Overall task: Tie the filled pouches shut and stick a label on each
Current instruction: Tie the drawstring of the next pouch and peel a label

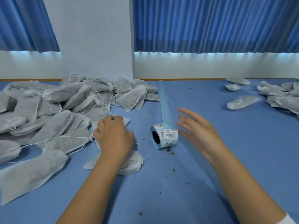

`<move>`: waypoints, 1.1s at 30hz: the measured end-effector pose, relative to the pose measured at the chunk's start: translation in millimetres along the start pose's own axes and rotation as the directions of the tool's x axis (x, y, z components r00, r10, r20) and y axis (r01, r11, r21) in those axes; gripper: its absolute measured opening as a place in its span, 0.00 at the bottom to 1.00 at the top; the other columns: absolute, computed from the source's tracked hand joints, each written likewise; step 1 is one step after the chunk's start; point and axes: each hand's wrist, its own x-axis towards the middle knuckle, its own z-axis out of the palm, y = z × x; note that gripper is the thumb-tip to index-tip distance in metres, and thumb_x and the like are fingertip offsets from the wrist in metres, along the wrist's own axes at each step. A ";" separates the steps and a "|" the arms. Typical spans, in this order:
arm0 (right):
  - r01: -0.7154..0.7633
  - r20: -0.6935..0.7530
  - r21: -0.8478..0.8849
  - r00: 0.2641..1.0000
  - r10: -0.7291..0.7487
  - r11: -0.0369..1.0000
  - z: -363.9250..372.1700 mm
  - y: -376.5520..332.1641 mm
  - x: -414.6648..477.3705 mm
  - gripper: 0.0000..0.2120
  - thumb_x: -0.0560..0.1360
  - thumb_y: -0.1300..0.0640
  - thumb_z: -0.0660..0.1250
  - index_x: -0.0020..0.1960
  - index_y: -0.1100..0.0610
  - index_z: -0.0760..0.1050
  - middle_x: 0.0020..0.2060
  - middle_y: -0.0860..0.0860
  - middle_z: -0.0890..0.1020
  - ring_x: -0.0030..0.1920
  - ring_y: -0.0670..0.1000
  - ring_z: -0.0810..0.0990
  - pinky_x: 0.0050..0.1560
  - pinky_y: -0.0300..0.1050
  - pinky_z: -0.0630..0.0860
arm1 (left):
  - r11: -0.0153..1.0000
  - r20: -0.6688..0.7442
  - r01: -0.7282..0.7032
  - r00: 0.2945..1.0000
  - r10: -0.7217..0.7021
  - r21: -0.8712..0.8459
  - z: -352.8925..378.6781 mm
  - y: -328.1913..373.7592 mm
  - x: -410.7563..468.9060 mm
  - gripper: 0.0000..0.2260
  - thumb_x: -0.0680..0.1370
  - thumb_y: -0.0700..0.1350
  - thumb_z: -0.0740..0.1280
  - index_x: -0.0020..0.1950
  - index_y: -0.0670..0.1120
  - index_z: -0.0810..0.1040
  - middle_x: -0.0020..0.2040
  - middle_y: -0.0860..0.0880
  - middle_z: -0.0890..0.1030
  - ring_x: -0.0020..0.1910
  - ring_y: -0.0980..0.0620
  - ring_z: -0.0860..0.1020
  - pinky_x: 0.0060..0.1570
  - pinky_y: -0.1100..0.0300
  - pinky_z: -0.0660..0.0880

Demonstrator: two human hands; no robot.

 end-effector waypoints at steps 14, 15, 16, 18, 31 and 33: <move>0.353 -0.046 -0.416 0.912 -0.407 0.838 19.0 7.2 -11.9 0.12 0.74 0.62 0.70 0.43 0.44 0.81 0.38 0.41 0.79 0.36 0.40 0.74 0.38 0.28 0.68 | 0.256 0.259 0.296 0.951 -0.169 -0.920 -11.7 14.4 2.1 0.22 0.77 0.46 0.71 0.69 0.50 0.70 0.64 0.52 0.77 0.61 0.51 0.78 0.62 0.53 0.76; 0.388 0.011 -0.420 0.906 -0.423 0.820 22.4 8.4 -14.3 0.11 0.74 0.62 0.70 0.42 0.45 0.81 0.37 0.41 0.80 0.36 0.41 0.74 0.37 0.29 0.69 | 0.215 0.285 0.315 0.945 -0.160 -0.924 -10.7 17.2 1.2 0.21 0.77 0.46 0.71 0.69 0.49 0.71 0.65 0.50 0.77 0.62 0.49 0.79 0.64 0.48 0.75; 0.417 0.070 -0.436 0.899 -0.432 0.798 25.9 9.5 -17.1 0.11 0.73 0.62 0.71 0.42 0.45 0.81 0.37 0.40 0.80 0.36 0.41 0.75 0.37 0.30 0.69 | 0.193 0.290 0.315 0.945 -0.150 -0.929 -10.2 20.4 -0.5 0.21 0.77 0.45 0.71 0.69 0.48 0.72 0.65 0.49 0.78 0.62 0.48 0.79 0.64 0.48 0.75; 0.455 0.164 -0.474 0.887 -0.432 0.754 31.0 12.0 -21.0 0.08 0.72 0.58 0.74 0.39 0.46 0.80 0.36 0.39 0.80 0.36 0.43 0.75 0.38 0.30 0.68 | 0.166 0.265 0.286 0.954 -0.136 -0.944 -8.6 27.1 -4.1 0.21 0.78 0.45 0.70 0.70 0.47 0.73 0.65 0.49 0.79 0.61 0.50 0.79 0.63 0.51 0.75; 0.521 0.376 -0.525 0.851 -0.365 0.673 55.5 19.6 -40.6 0.01 0.70 0.53 0.74 0.42 0.49 0.84 0.37 0.37 0.81 0.38 0.46 0.76 0.41 0.30 0.69 | 0.010 0.151 0.155 0.977 -0.147 -0.988 1.3 41.7 -14.9 0.23 0.80 0.45 0.67 0.74 0.51 0.67 0.69 0.56 0.75 0.64 0.59 0.77 0.63 0.60 0.74; 0.498 0.342 -0.493 0.865 -0.368 0.713 58.4 19.9 -42.6 0.02 0.70 0.57 0.75 0.41 0.51 0.84 0.36 0.39 0.81 0.37 0.44 0.76 0.41 0.29 0.69 | 0.075 0.088 0.102 0.982 -0.167 -0.992 2.3 42.5 -15.8 0.22 0.81 0.47 0.66 0.74 0.55 0.66 0.64 0.65 0.73 0.62 0.67 0.75 0.55 0.70 0.73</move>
